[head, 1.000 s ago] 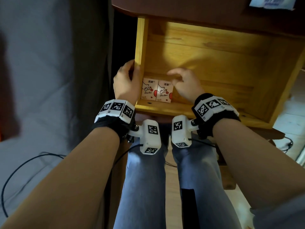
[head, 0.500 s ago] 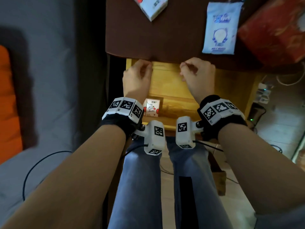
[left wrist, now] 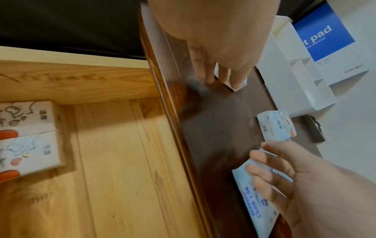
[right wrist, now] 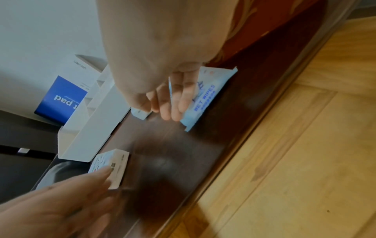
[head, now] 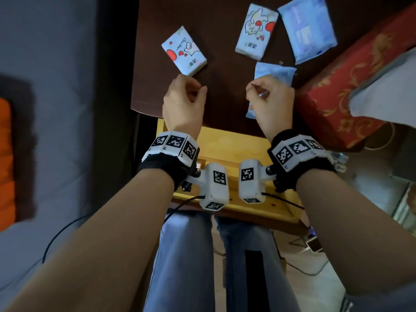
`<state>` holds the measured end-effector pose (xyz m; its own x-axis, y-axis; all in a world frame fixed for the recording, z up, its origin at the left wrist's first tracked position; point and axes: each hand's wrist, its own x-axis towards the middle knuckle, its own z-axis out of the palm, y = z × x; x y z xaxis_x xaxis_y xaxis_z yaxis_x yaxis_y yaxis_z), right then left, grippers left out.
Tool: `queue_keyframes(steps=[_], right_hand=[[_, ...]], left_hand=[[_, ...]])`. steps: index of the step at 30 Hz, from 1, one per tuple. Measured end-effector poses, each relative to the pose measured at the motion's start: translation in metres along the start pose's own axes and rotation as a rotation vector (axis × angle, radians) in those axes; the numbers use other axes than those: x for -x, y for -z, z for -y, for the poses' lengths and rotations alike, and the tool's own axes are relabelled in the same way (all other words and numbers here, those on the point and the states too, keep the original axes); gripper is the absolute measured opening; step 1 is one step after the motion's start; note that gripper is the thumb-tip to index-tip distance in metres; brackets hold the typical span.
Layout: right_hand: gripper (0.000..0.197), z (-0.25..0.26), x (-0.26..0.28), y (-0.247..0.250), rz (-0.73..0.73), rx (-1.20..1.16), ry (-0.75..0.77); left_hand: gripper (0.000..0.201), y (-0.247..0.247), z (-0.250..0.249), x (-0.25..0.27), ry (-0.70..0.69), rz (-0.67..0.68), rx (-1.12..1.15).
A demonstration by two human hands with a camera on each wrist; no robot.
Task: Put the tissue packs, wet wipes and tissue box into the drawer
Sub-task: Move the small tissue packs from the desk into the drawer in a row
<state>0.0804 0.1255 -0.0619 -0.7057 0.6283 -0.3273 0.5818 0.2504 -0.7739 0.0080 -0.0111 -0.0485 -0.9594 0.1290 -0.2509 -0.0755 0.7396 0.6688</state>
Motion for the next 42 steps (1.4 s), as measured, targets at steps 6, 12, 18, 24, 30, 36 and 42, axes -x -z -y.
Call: queue_keyframes(steps=[6,12,18,24,30,36,42], right_hand=[[0.021,-0.002,-0.023,-0.006,-0.043,-0.026,-0.030],[0.023,-0.004,-0.029,-0.008,-0.081,0.000,-0.065],[0.024,0.007,-0.040,-0.002,-0.129,-0.108,-0.165],[0.059,0.012,-0.063,-0.003,-0.254,-0.021,-0.025],[0.075,0.010,-0.076,-0.002,-0.039,0.107,0.065],[0.062,0.016,-0.064,-0.005,-0.005,0.172,0.008],[0.045,0.016,-0.057,-0.007,-0.046,0.260,0.053]], left_hand=[[0.068,-0.010,0.001,-0.024,0.031,-0.090,-0.028],[0.092,-0.007,-0.002,-0.047,0.034,0.070,-0.217],[0.089,-0.012,-0.014,-0.051,0.074,0.090,-0.302],[0.104,-0.019,-0.015,-0.050,0.124,0.086,-0.315],[0.096,-0.018,-0.003,-0.057,-0.140,0.178,-0.242],[0.084,-0.013,0.003,-0.054,-0.174,0.315,-0.241],[0.068,-0.007,0.018,-0.052,-0.124,0.194,-0.226]])
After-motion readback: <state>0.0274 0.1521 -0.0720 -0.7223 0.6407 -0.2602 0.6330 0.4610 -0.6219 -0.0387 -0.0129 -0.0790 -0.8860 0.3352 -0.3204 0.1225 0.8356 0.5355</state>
